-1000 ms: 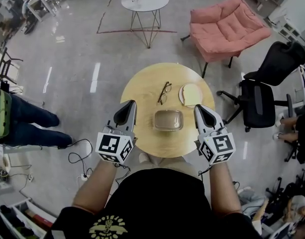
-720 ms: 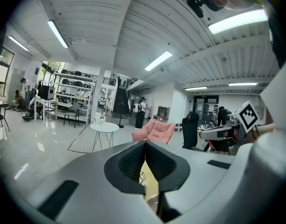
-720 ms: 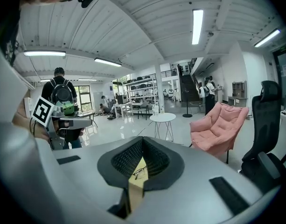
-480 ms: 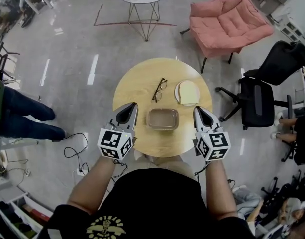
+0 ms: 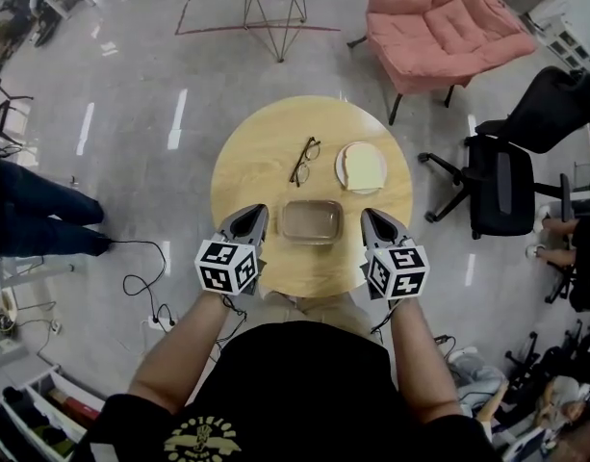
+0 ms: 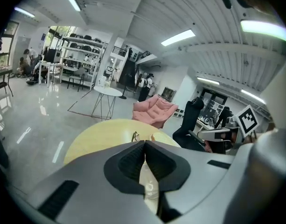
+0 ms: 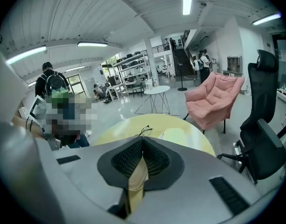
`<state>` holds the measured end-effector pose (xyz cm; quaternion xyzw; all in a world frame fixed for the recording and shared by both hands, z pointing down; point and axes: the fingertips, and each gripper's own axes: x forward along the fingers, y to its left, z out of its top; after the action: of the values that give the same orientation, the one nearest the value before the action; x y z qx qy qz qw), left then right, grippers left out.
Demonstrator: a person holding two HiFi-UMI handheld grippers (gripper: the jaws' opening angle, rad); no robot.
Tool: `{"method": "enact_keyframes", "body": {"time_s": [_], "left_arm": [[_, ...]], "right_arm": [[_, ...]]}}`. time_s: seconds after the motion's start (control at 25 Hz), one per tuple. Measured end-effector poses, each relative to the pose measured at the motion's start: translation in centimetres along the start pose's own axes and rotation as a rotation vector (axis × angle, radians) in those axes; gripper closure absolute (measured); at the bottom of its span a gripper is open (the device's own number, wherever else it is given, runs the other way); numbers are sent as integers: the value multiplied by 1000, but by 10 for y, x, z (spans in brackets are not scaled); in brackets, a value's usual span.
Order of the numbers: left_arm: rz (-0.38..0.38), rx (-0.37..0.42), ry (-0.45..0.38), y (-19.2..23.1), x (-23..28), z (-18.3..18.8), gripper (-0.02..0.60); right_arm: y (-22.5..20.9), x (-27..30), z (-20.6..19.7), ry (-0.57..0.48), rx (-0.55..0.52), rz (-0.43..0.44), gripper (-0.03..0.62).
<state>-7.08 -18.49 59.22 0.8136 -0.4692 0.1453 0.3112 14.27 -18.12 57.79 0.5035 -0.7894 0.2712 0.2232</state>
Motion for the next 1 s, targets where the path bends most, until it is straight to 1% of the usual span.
{"method": "enact_keyframes", "body": {"time_s": [0.08, 0.24, 0.4, 0.48, 0.6, 0.76, 0.8, 0.84, 1.0], "left_arm": [[-5, -32, 38, 2, 6, -14, 565], [8, -52, 113, 12, 21, -43, 563], [1, -101, 197, 21, 33, -69, 563], [-7, -95, 223, 23, 38, -76, 563], [-9, -90, 249, 24, 45, -84, 563], [-19, -129, 271, 24, 52, -92, 557], [-23, -135, 277, 24, 54, -93, 528], [-26, -138, 283, 24, 55, -94, 514], [-39, -154, 306, 23, 59, -100, 499]], "right_arm": [[1, 9, -14, 31, 6, 13, 577], [-3, 26, -41, 91, 23, 33, 576], [-9, 39, -67, 149, 47, 43, 563], [-10, 43, -77, 170, 62, 51, 556], [-11, 50, -91, 202, 82, 67, 543], [-11, 57, -102, 232, 103, 82, 531], [-11, 59, -103, 237, 106, 84, 530], [-11, 60, -104, 242, 107, 87, 526], [-9, 66, -108, 256, 108, 102, 525]]}}
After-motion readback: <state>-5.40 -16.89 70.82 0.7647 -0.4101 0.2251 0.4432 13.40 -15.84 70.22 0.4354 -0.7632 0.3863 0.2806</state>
